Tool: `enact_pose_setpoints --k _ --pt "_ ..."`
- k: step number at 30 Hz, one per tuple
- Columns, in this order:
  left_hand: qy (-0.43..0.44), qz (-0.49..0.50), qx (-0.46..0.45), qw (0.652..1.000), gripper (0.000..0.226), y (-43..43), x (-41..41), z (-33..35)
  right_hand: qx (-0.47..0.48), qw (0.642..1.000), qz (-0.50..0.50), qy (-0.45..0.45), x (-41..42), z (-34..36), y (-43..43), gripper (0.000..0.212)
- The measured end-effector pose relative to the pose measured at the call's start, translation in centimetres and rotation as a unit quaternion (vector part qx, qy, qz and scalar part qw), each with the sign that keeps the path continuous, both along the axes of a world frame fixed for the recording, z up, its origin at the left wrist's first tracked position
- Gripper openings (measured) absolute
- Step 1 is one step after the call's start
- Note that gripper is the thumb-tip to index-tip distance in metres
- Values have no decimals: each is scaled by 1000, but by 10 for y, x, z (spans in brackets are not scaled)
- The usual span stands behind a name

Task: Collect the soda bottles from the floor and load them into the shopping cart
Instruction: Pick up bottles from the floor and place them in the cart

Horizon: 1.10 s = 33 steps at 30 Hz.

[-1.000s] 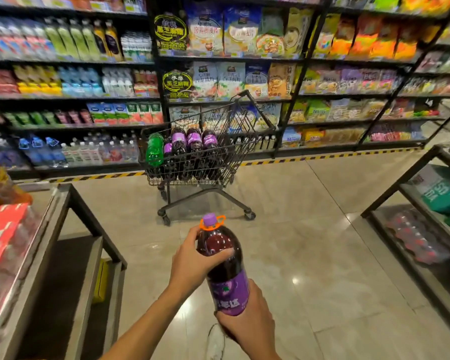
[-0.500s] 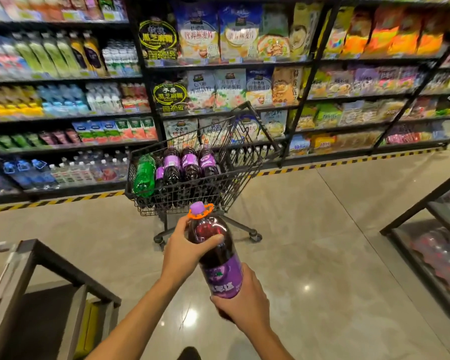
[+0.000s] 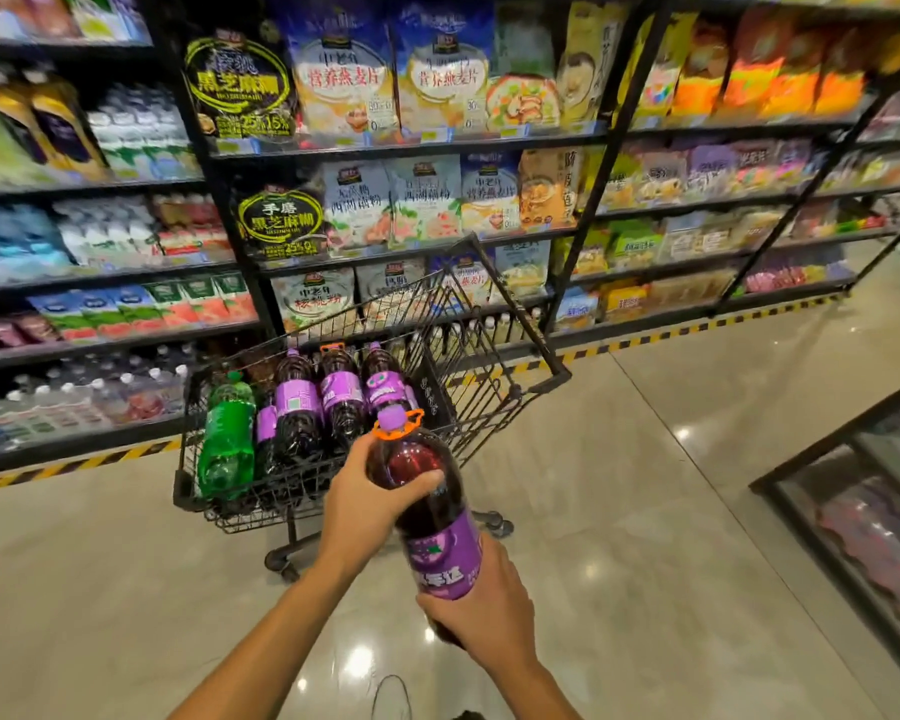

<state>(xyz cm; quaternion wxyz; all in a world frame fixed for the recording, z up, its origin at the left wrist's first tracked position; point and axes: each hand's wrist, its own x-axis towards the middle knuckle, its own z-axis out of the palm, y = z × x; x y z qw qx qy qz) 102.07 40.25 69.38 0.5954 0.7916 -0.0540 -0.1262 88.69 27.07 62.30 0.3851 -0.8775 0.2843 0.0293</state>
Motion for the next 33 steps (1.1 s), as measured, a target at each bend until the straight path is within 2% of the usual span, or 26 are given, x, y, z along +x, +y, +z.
enact_pose_setpoints --k 6,8,12,17,19,26,31,33 --pt "-13 -3 18 1000 73 -39 97 12 23 1000 -4 -13 98 2 -33 83" --pt "-29 1 34 999 76 -55 130 15 35 999 -12 -27 131 -1 -45 88" --pt "-48 14 35 998 61 -88 189 30 52 997 -2 -64 199 -1 -76 96" --pt "-51 45 52 996 87 -118 261 44 57 995 34 -79 279 3 -116 98" --pt "-45 52 51 996 86 -128 284 42 64 994 41 -81 306 -2 -128 102" --pt "0 67 73 995 87 -152 350 15 94 994 39 -30 365 -31 -146 96" --pt "79 26 97 992 69 -160 404 -33 111 993 23 35 398 -67 -148 99" --pt "109 3 103 989 70 -164 430 -64 124 990 3 70 412 -94 -146 102"
